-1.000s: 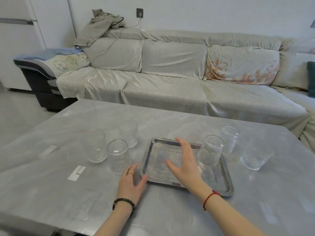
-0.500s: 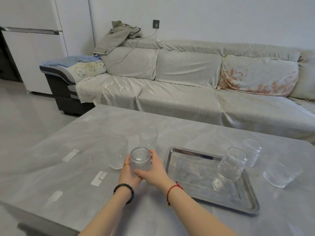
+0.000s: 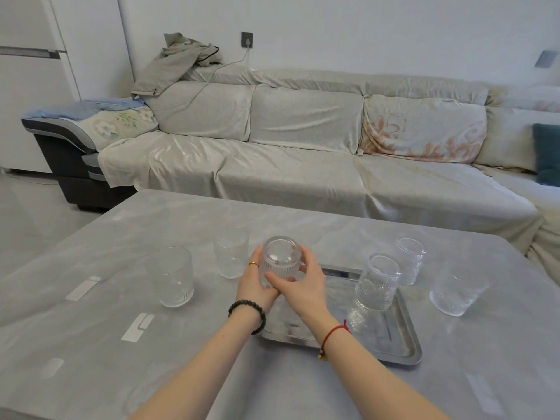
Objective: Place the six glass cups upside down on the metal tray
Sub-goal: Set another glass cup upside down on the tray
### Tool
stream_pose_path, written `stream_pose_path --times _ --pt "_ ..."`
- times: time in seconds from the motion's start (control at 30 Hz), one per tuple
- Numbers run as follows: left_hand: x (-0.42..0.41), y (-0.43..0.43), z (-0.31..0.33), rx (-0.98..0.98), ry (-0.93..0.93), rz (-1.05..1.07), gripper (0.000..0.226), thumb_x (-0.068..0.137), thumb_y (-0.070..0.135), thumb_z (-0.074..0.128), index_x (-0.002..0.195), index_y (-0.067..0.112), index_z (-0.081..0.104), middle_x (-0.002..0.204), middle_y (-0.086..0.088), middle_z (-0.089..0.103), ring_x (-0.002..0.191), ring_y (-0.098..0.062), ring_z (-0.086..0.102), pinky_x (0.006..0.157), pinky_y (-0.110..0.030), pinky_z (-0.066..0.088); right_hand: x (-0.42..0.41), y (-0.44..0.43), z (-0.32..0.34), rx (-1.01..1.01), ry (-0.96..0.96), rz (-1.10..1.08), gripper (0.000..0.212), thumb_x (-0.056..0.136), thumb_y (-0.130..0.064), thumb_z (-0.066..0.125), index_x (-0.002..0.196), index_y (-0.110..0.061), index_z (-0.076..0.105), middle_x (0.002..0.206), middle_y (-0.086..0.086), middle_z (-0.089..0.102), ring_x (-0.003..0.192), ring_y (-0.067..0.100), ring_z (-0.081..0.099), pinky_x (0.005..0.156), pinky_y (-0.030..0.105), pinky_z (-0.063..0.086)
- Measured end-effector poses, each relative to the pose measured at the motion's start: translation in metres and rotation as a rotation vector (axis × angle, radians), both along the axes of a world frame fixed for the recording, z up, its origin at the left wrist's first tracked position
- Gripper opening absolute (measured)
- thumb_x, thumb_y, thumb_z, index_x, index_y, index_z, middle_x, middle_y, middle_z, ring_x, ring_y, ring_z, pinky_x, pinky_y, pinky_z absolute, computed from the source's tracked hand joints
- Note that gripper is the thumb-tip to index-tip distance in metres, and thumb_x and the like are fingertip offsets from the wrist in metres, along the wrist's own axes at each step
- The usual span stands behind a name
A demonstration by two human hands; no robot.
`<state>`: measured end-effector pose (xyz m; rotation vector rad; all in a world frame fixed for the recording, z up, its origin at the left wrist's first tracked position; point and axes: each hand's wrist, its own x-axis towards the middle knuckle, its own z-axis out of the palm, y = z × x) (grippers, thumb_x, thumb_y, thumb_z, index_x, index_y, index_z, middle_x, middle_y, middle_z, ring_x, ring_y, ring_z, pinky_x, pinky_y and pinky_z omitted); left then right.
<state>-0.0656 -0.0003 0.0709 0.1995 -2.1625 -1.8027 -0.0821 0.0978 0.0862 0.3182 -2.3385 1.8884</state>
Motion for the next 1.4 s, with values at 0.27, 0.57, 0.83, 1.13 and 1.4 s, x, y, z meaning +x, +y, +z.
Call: stream_pose_path --times 0.27,0.57,0.83,1.13,1.4 --pt "-0.043 0.080 -0.025 -0.043 -0.184 -0.196 0.086 0.066 0.020 0.078 0.133 0.036 0.026 0.124 0.007 0.046 0.110 -0.018 0.048 0.092 -0.033 0.047 -0.019 0.079 -0.025 -0.022 -0.149 -0.140 0.072 0.066 -0.016 0.078 0.127 -0.027 0.041 0.123 -0.006 0.051 0.119 0.014 0.044 0.097 0.035 0.045" --pt "-0.074 0.097 -0.038 -0.036 -0.237 -0.200 0.087 0.070 0.019 0.076 0.137 0.030 0.022 0.139 -0.006 0.042 0.127 -0.025 0.040 0.104 -0.037 0.034 -0.023 0.102 -0.049 -0.002 -0.274 -0.088 0.062 0.090 -0.021 0.053 0.142 -0.022 0.020 0.150 0.004 0.032 0.136 0.020 0.033 0.109 0.037 0.033" --pt "-0.075 0.104 -0.037 -0.182 -0.298 -0.255 0.086 0.083 0.021 0.063 0.143 0.029 0.002 0.150 -0.006 0.030 0.135 -0.026 0.031 0.108 -0.039 0.030 -0.013 0.102 -0.069 0.049 -0.342 -0.102 0.066 0.088 0.000 0.041 0.144 -0.017 0.011 0.153 0.010 0.023 0.139 0.022 0.027 0.112 0.044 0.031" --pt "-0.058 0.092 -0.036 -0.307 -0.332 -0.303 0.084 0.085 0.031 0.059 0.144 0.017 0.000 0.152 -0.007 0.023 0.137 -0.024 0.029 0.111 -0.036 0.029 -0.010 0.100 -0.068 0.090 -0.330 -0.155 0.061 0.086 0.001 0.046 0.141 -0.007 0.021 0.149 0.013 0.030 0.133 0.027 0.036 0.111 0.044 0.033" --pt "-0.027 -0.010 -0.020 -0.269 0.035 0.336 0.082 0.076 0.024 0.071 0.141 0.015 0.021 0.151 -0.006 0.024 0.139 -0.017 0.022 0.108 -0.017 0.013 0.019 0.078 -0.058 0.080 -0.065 -0.183 0.042 0.079 0.007 0.049 0.088 -0.033 0.048 0.078 0.005 0.052 0.063 0.014 0.048 0.058 0.012 0.042"
